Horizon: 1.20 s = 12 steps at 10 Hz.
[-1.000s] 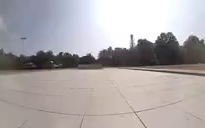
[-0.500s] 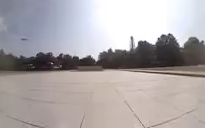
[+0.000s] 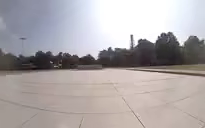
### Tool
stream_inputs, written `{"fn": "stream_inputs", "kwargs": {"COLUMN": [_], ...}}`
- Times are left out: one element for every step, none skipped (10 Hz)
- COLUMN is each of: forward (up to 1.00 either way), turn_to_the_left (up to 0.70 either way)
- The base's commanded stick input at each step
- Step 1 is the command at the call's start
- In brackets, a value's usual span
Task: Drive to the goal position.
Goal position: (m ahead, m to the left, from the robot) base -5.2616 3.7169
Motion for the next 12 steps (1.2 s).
{"fn": "stream_inputs", "kwargs": {"forward": [0.06,0.22,0.45,0.68,0.70,0.70,0.70,0.70,0.70,0.70,0.70,0.70], "turn_to_the_left": [0.00,0.00,0.00,0.00,0.00,0.00,0.00,0.00,0.00,0.00,0.00,0.00]}}
